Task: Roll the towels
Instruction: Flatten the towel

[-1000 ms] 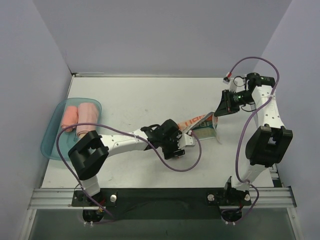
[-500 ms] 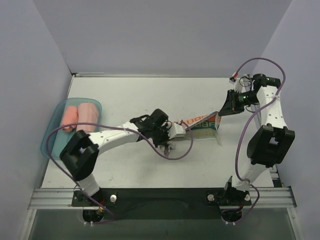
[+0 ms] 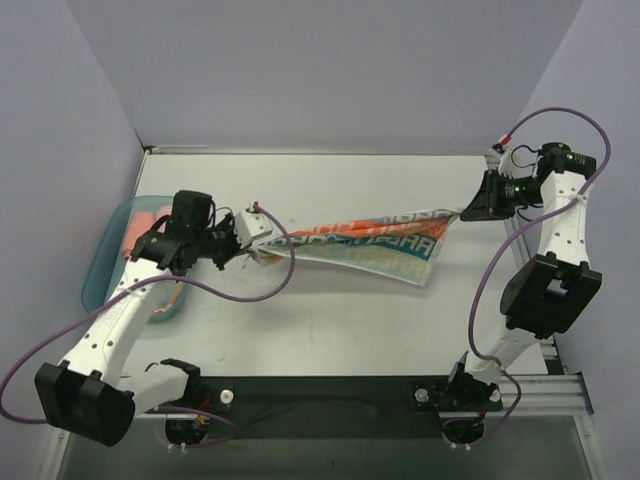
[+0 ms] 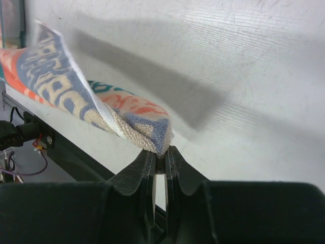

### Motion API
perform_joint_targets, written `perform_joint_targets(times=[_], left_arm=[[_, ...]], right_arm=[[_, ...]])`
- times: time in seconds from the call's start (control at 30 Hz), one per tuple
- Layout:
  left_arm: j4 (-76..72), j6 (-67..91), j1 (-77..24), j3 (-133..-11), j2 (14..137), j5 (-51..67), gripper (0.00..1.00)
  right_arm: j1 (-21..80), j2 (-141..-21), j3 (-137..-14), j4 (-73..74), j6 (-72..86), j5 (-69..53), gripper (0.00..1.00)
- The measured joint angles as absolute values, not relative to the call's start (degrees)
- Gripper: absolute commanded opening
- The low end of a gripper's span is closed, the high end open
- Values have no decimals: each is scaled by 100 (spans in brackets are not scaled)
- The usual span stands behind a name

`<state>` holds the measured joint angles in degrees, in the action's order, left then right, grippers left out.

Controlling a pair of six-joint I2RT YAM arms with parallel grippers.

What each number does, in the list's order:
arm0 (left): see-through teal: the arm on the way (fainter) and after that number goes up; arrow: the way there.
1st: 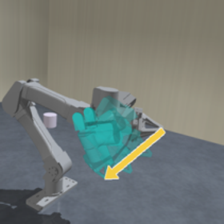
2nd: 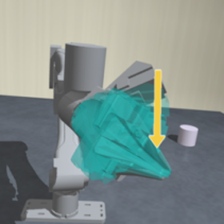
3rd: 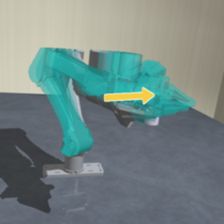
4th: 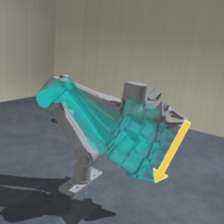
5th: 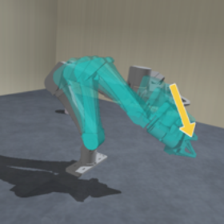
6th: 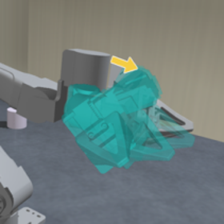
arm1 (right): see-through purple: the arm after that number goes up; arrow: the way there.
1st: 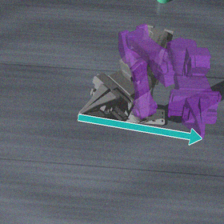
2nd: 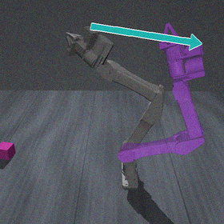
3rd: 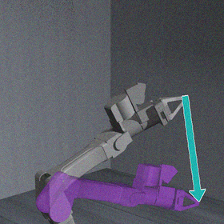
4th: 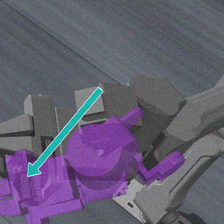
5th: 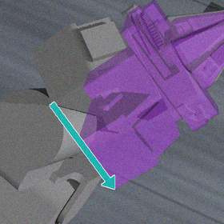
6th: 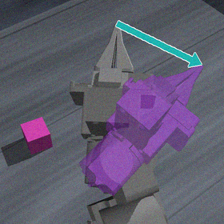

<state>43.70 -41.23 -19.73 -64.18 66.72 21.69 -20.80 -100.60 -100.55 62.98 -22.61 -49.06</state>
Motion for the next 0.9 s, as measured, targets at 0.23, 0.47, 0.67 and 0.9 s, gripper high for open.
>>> perform_joint_targets(times=[0.23, 0.47, 0.67, 0.9], left_arm=[[4936, -5312, -2123, -5391, 6090, 2856, 21], [5859, -5561, -3852, -4862, 6178, 2904, 48], [5723, -4880, -3183, -5704, 7415, 3203, 52], [4340, -3286, -3002, -6235, 8897, 3017, 47]], right_arm=[[-2106, -10060, -9859, 6348, -2287, -4956, 0], [-1977, -10064, -9177, 6342, -2530, -4689, 0], [-1946, -10075, -8831, 6390, -2891, -4233, 0], [-1946, -10077, -8667, 6423, -3127, -3955, 0]])
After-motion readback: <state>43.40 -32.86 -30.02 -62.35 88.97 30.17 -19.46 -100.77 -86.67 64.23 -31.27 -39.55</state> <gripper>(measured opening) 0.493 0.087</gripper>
